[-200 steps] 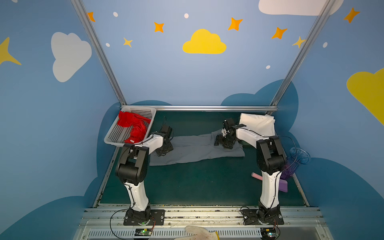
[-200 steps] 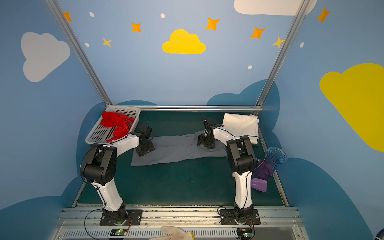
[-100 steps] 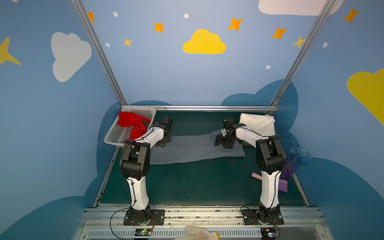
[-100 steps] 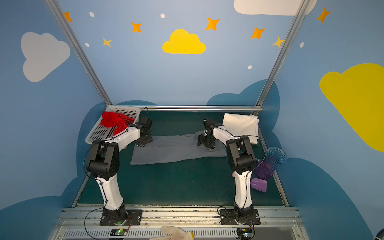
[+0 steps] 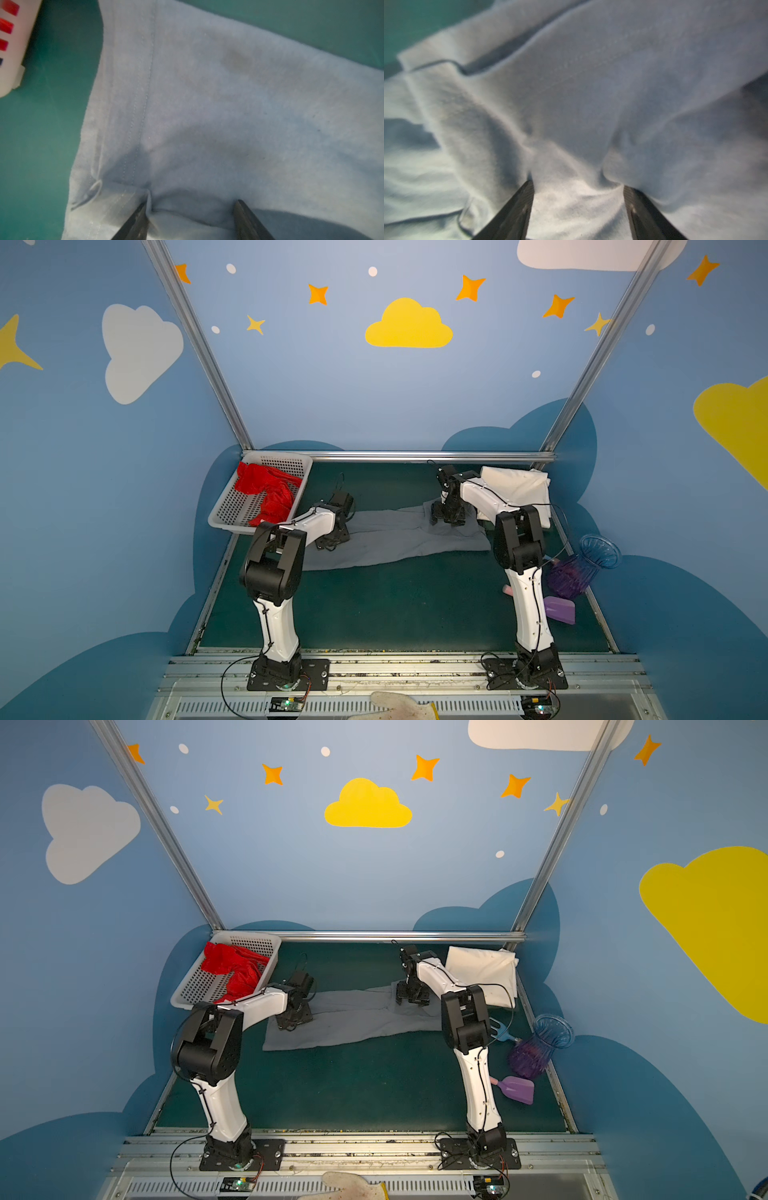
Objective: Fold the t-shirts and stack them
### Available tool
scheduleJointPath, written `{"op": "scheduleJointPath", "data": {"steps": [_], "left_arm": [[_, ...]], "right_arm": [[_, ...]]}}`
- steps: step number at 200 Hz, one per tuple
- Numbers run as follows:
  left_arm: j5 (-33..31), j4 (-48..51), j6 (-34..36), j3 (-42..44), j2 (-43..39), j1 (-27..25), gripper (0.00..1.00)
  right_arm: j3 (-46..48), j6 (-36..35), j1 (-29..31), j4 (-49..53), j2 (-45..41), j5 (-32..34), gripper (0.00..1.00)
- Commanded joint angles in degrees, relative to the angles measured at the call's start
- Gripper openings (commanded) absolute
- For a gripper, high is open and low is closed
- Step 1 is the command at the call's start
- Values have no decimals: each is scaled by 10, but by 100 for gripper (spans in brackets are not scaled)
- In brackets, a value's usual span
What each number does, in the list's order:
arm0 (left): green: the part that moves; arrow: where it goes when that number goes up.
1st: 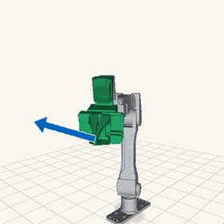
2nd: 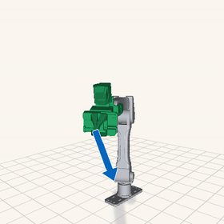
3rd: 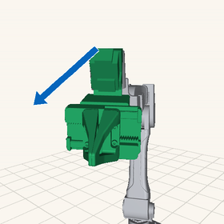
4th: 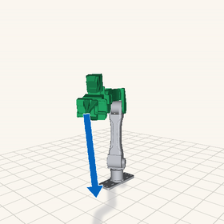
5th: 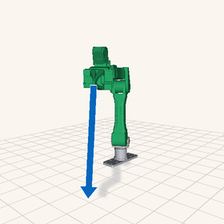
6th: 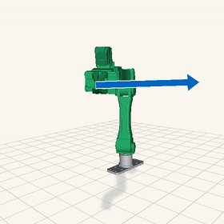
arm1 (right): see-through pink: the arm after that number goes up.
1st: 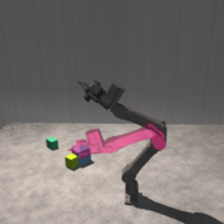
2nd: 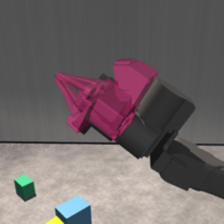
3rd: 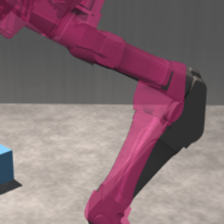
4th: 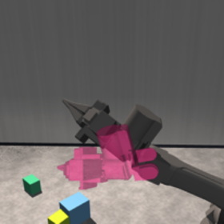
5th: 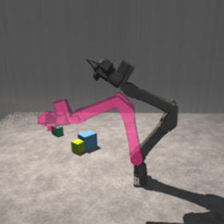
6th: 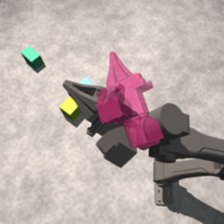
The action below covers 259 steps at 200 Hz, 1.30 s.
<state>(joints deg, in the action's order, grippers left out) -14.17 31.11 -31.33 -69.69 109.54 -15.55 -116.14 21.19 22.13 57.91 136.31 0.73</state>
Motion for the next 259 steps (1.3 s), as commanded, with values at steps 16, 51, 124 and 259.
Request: {"op": "scheduleJointPath", "data": {"steps": [16, 51, 124, 259], "left_arm": [[44, 21, -4, 71, -22, -13, 65], [62, 12, -13, 140, -73, -37, 63], [104, 5, -88, 267, -153, -130, 60], [63, 108, -116, 277, -393, -154, 91]], "right_arm": [[-59, -28, 23, 59, 66, 45, 73], [-171, -41, 50, 110, 117, 59, 74], [-256, -62, 69, 107, 160, 16, 76], [53, 45, 59, -53, -146, 37, 81]]}}
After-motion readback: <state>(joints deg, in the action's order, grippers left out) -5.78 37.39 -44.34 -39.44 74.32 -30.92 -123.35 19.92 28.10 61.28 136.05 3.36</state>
